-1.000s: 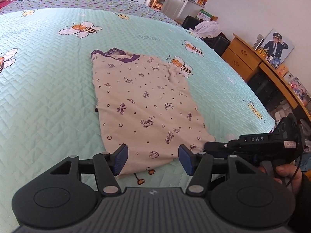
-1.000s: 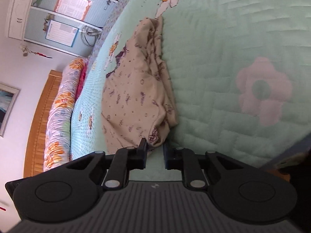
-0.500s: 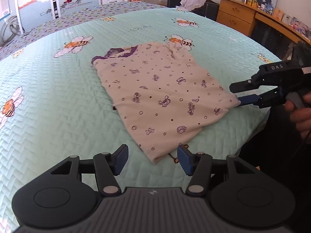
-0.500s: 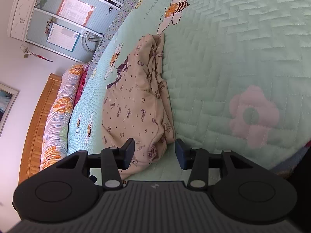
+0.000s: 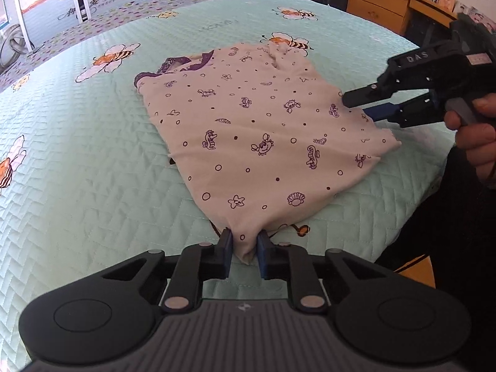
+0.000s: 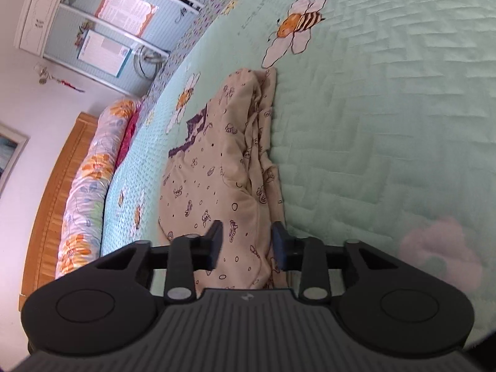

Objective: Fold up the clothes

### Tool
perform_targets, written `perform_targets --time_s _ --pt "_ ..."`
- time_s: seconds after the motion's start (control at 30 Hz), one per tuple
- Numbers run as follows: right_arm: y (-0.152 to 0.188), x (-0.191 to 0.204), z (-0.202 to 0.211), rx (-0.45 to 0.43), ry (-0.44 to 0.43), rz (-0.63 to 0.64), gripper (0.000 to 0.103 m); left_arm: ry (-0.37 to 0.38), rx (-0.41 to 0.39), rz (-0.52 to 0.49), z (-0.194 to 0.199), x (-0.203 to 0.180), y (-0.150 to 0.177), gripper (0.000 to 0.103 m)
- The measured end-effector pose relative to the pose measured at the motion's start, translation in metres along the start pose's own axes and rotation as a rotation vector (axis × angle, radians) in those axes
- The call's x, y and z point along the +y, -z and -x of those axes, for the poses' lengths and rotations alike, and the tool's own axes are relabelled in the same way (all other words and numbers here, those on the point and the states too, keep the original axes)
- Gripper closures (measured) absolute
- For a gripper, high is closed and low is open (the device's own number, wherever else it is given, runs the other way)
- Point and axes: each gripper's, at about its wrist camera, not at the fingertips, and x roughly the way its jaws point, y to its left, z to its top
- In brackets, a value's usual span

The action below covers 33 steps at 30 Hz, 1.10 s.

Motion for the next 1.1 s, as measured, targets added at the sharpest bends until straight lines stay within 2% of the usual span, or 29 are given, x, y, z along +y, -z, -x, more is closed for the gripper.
perform_targets --time_s 0.1,0.27,0.37,0.57,0.67,0.73,0.8,0.87,0.93,1.03,1.1 --pt "-0.001 0.001 -0.005 0.007 -0.002 -0.002 0.072 -0.002 -0.010 0.004 0.001 0.000 0.000 0.091" --pt "-0.005 0.002 -0.011 0.030 0.001 -0.005 0.098 0.004 -0.024 0.026 0.003 0.001 0.001 0.096" --pt "-0.007 0.006 -0.009 0.020 0.001 0.015 0.100 0.007 -0.028 0.040 0.006 0.001 0.002 0.097" --pt "-0.021 0.029 0.006 -0.080 -0.047 0.100 0.100 0.031 -0.022 0.082 0.014 0.003 0.010 0.101" --pt "-0.017 0.026 -0.008 -0.057 0.044 0.147 0.100 0.044 0.004 0.106 0.013 0.004 0.022 0.102" --pt "-0.011 0.010 -0.016 -0.024 0.081 0.115 0.100 0.045 0.012 0.119 0.015 0.005 0.030 0.103" --pt "-0.006 -0.003 -0.014 -0.018 0.045 0.047 0.100 0.037 -0.016 0.127 0.023 0.008 0.030 0.103" --pt "-0.004 -0.010 -0.006 -0.030 0.012 -0.003 0.092 0.022 -0.066 0.104 0.034 0.006 0.023 0.103" --pt "-0.004 -0.005 0.005 -0.071 0.006 0.008 0.091 0.011 -0.103 0.081 0.041 0.004 0.017 0.100" --pt "-0.007 0.005 0.015 -0.102 -0.008 0.043 0.081 0.016 -0.085 0.084 0.030 0.006 0.013 0.086" --pt "-0.007 0.010 0.014 -0.096 -0.006 0.060 0.079 0.020 -0.074 0.087 0.022 0.006 0.010 0.080"
